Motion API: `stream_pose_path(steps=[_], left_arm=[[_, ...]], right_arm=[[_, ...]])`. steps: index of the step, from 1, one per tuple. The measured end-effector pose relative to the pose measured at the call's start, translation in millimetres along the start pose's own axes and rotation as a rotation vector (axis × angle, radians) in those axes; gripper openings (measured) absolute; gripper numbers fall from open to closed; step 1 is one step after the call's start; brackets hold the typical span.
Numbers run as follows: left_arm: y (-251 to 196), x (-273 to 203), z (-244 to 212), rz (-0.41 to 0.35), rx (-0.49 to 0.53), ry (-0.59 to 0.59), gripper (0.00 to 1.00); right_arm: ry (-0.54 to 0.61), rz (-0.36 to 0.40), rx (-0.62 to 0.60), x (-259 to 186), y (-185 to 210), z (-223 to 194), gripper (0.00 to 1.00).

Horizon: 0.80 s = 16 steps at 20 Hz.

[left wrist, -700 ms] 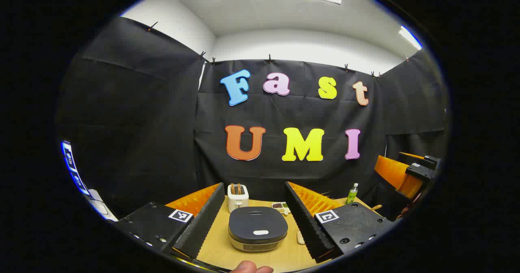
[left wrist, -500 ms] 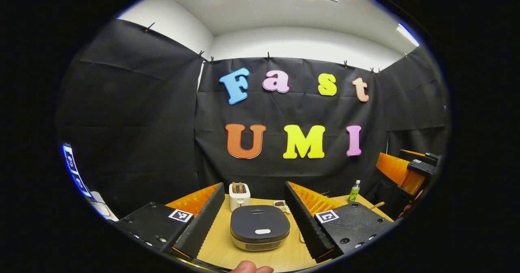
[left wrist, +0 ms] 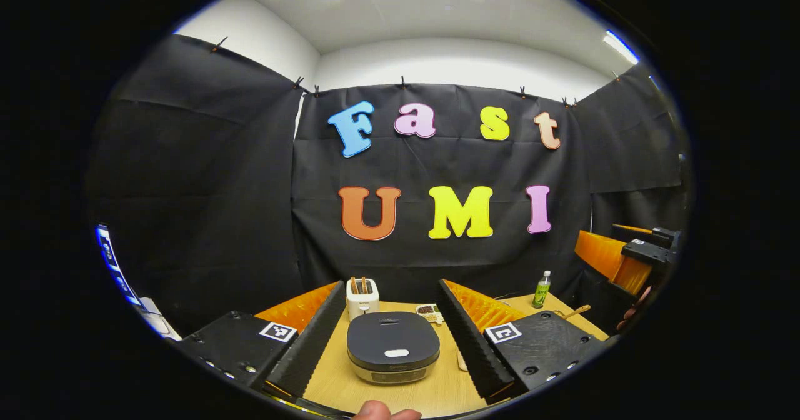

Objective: Close the left gripper, press the button to open the rice cooker; take a wooden spoon from the chopstick holder with the right hand, scoop a spoonful of rice and pour it into the rice cooker, then put the wooden spoon back into the chopstick holder.

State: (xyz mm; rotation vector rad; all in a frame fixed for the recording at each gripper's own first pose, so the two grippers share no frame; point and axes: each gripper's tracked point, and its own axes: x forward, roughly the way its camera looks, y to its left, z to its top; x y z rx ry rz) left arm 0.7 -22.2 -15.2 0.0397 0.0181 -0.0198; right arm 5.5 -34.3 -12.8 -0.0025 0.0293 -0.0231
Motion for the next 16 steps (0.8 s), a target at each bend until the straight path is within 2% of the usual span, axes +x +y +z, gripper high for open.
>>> stream_pose_path(steps=[11, 16], left_arm=[[-10, 7, -3, 0.028, 0.010, 0.014, 0.94], [-20, 17, -15, 0.031, 0.008, 0.062, 0.94]], right_arm=[[0.007, -0.004, 0.006, 10, -25, -5, 1.00], [0.009, 0.005, 0.004, 25, -41, -6, 1.00]])
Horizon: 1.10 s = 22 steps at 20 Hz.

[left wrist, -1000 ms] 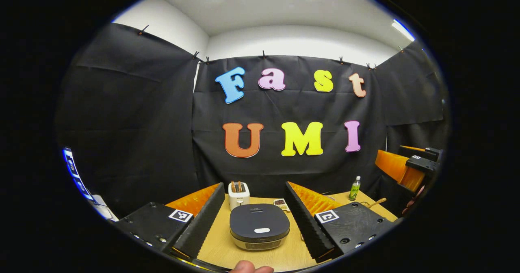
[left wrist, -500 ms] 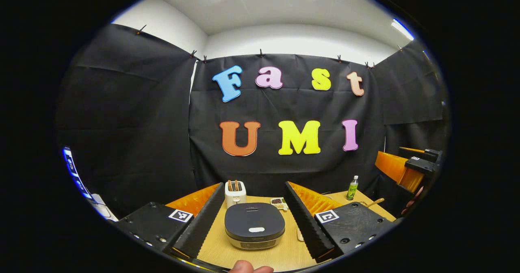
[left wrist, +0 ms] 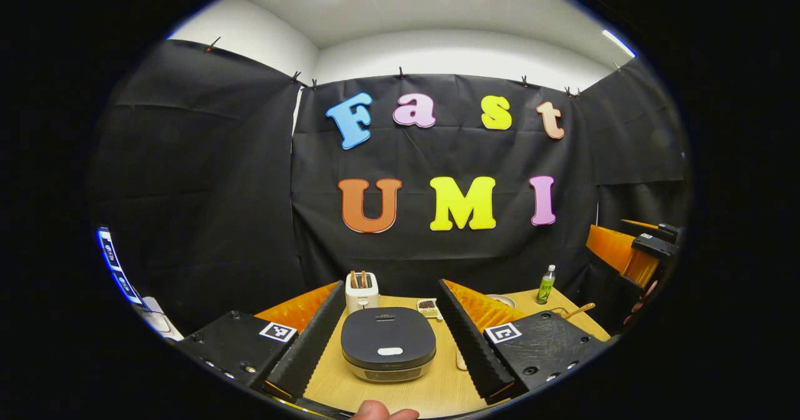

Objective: Close the left gripper, press the button to open the rice cooker; take a wooden spoon from the chopstick holder with the right hand, scoop a spoonful of rice and pour it into the rice cooker, then put the wooden spoon back into the chopstick holder.

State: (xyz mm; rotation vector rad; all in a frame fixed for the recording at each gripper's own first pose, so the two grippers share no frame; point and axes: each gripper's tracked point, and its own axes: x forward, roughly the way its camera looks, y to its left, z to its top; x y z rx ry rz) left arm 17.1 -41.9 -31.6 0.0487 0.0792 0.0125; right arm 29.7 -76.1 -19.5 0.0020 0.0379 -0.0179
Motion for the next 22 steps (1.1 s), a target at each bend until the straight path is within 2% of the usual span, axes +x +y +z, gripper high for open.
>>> stream_pose_path(steps=[6, 11, 12, 13, 15, 17, 18, 19, 20, 22], left_arm=[[-13, 17, -32, 0.028, -0.036, 0.111, 0.94], [-28, 35, -59, 0.035, -0.028, 0.199, 0.92], [-30, 37, -64, 0.033, -0.030, 0.218, 0.90], [-34, 39, -70, 0.027, -0.038, 0.241, 0.79], [-34, 42, -91, 0.033, -0.051, 0.301, 0.74], [-29, 42, -115, 0.050, -0.068, 0.386, 0.74], [-26, 45, -125, 0.063, -0.086, 0.417, 0.82], [-25, 45, -134, 0.066, -0.106, 0.445, 0.40], [-26, 48, -144, 0.066, -0.117, 0.484, 0.31], [-24, 56, -163, 0.062, -0.117, 0.559, 0.30]], right_arm=[[-0.001, 0.025, 0.004, 29, -22, -5, 1.00], [0.028, 0.046, 0.005, 54, -42, -21, 1.00], [0.034, 0.049, 0.008, 59, -45, -24, 1.00], [0.041, 0.052, 0.011, 64, -49, -28, 1.00], [0.056, 0.058, 0.018, 73, -56, -35, 1.00], [0.065, 0.059, 0.024, 81, -64, -42, 0.99], [0.072, 0.059, 0.025, 85, -68, -45, 0.99], [0.080, 0.057, 0.028, 88, -73, -49, 0.99], [0.086, 0.055, 0.030, 91, -78, -51, 0.99], [0.098, 0.045, 0.037, 96, -89, -56, 0.99]])
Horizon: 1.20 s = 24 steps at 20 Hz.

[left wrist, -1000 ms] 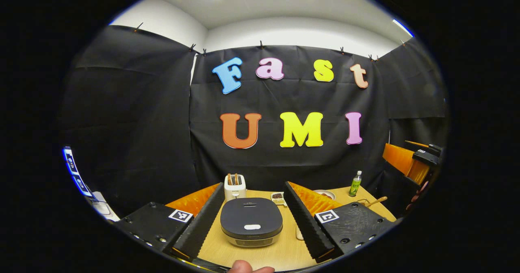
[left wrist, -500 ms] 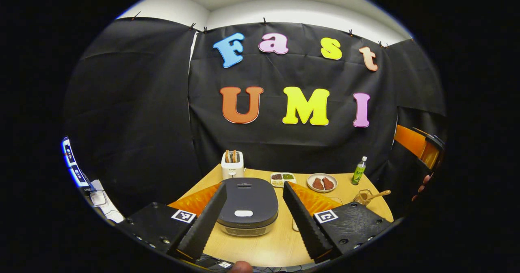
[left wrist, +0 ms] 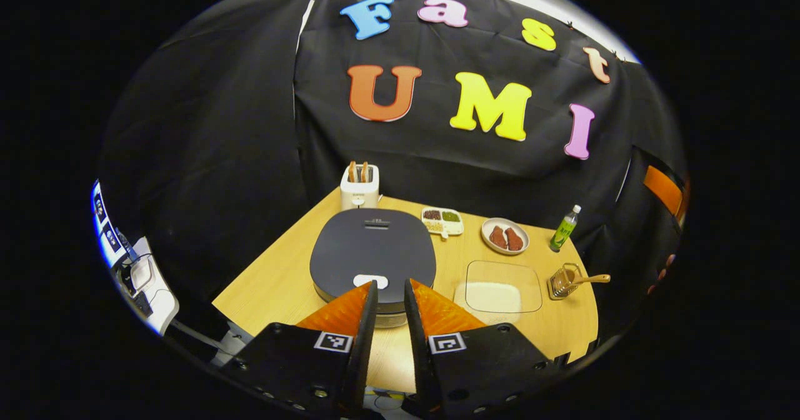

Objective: Close the left gripper, press the button to open the rice cooker; take a wooden spoon from the chopstick holder with the right hand, scoop a spoonful of rice and pour it into the rice cooker, then put the wooden spoon back into the chopstick holder.

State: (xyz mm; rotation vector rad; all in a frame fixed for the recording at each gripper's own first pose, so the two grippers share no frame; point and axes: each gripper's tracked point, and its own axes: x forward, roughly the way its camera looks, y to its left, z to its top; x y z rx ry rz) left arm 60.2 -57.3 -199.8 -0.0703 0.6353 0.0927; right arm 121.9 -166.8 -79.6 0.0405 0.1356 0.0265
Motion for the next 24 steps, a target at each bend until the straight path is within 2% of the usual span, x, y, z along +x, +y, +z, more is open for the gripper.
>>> stream_pose_path(steps=[1, 2, 3, 5, 6, 11, 14, 21, 24], left_arm=[[4, 12, -6, 0.002, 0.007, 0.026, 0.30], [16, 20, -8, 0.049, 0.004, 0.050, 0.30], [17, 23, -10, 0.032, 0.002, 0.075, 0.00], [10, 38, -16, -0.025, -0.017, 0.122, 0.11], [10, 47, -19, -0.044, -0.028, 0.150, 0.02], [12, 70, -15, -0.113, -0.061, 0.226, 0.00], [17, 93, -13, -0.108, -0.066, 0.243, 0.00], [28, 113, -34, -0.071, -0.035, 0.330, 0.00], [30, 112, -39, -0.078, -0.029, 0.335, 0.00]], right_arm=[[0.005, -0.006, 0.003, 2, -6, -1, 0.99], [0.008, -0.010, 0.006, 3, -11, -2, 0.99], [0.010, -0.016, 0.009, 3, -15, -2, 0.99], [0.011, -0.030, 0.009, 3, -24, -4, 0.99], [0.012, -0.037, 0.009, 3, -28, -4, 0.99], [0.025, -0.082, 0.028, -1, -49, -14, 1.00], [0.043, -0.100, 0.034, -3, -56, -20, 1.00], [0.051, -0.141, 0.033, -4, -69, -25, 1.00], [0.055, -0.150, 0.036, -4, -70, -27, 1.00]])
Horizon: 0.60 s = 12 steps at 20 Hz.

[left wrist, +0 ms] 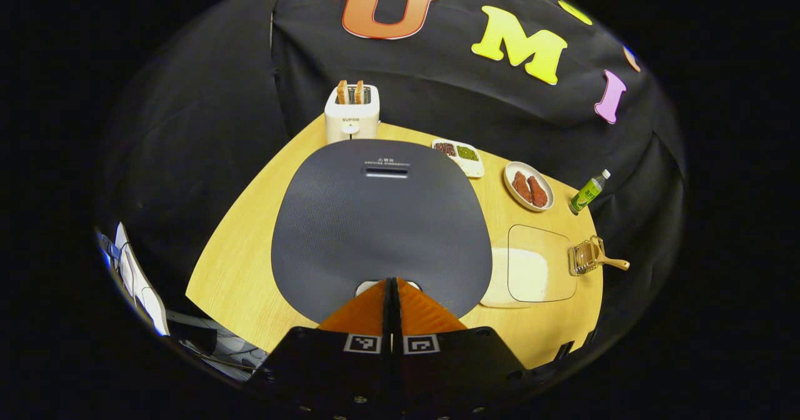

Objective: Close the left gripper, press the button to open the rice cooker; take a wooden spoon from the chopstick holder with the right hand, scoop a spoonful of rice and pour it into the rice cooker, then put the wooden spoon back into the chopstick holder.

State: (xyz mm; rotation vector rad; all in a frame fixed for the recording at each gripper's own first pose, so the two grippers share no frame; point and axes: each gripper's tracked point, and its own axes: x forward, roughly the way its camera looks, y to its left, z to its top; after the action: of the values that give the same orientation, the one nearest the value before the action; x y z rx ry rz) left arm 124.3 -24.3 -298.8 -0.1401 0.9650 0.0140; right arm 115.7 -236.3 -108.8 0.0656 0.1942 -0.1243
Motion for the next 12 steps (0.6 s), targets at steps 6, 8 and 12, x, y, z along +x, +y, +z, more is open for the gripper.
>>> stream_pose_path(steps=[6, 8, 12], left_arm=[[0, 2, -8, 0.004, -0.019, 0.013, 0.00], [1, 1, -2, 0.002, -0.048, -0.005, 0.00], [-4, -26, 27, -0.021, -0.091, -0.127, 0.00]], right_arm=[[0.036, 0.016, 0.007, -1, 14, -14, 1.00], [0.030, 0.017, -0.005, -3, 15, -11, 1.00], [0.015, 0.005, -0.016, -9, 9, -4, 1.00]])
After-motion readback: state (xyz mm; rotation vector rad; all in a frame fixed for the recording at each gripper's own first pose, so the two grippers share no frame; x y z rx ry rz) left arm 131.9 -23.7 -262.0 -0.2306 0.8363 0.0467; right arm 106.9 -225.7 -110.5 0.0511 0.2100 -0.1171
